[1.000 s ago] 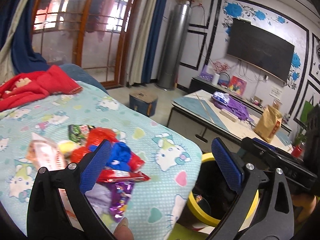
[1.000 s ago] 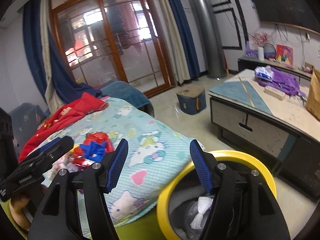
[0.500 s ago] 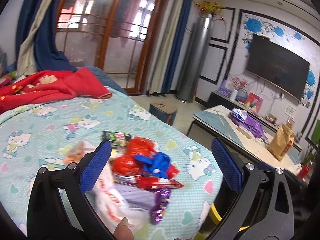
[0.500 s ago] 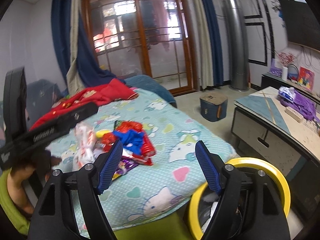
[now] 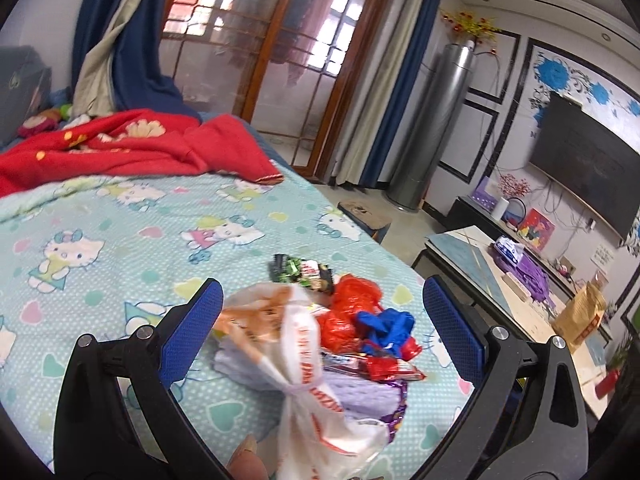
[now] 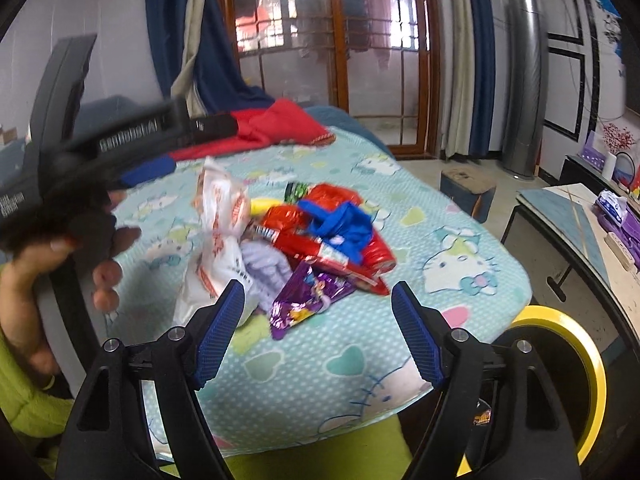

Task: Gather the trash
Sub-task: 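Grasp the white plastic bag with the left gripper while the right gripper grasps a purple wrapper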

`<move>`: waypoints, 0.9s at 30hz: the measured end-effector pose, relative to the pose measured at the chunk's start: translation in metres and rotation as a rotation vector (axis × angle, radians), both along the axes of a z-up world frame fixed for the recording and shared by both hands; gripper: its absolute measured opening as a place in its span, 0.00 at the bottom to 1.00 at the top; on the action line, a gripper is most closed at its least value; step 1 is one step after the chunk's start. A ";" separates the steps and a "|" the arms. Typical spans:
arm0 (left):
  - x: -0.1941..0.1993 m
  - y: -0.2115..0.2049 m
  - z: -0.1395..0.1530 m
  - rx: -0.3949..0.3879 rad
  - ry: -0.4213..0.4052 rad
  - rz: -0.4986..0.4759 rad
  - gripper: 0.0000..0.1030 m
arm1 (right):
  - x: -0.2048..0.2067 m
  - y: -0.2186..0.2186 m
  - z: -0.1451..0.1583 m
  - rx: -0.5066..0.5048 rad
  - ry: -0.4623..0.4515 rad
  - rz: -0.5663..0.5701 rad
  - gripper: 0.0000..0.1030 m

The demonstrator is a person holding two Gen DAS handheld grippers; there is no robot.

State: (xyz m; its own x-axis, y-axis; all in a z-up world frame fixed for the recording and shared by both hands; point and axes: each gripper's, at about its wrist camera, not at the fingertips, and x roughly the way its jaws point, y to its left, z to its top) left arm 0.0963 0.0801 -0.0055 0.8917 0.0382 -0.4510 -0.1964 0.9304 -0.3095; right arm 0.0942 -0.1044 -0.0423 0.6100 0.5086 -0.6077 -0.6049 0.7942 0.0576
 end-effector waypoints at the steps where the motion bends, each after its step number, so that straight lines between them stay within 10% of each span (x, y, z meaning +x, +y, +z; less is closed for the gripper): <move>1: 0.000 0.004 -0.002 -0.009 0.008 0.005 0.89 | 0.001 0.004 -0.004 -0.011 0.006 0.002 0.71; 13: 0.007 0.028 -0.033 -0.108 0.092 -0.006 0.89 | 0.025 0.034 -0.049 -0.089 0.131 0.031 0.71; 21: 0.013 0.030 -0.050 -0.135 0.148 -0.018 0.89 | 0.032 0.032 -0.060 -0.071 0.186 0.051 0.28; 27: 0.015 0.031 -0.057 -0.149 0.173 -0.025 0.80 | 0.032 0.021 -0.062 -0.036 0.223 0.050 0.19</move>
State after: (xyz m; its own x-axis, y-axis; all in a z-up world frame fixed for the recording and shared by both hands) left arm 0.1109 0.1111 -0.0623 0.8007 -0.0612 -0.5959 -0.2361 0.8820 -0.4078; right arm 0.1264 -0.0832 -0.1039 0.4334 0.5107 -0.7425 -0.6191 0.7674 0.1665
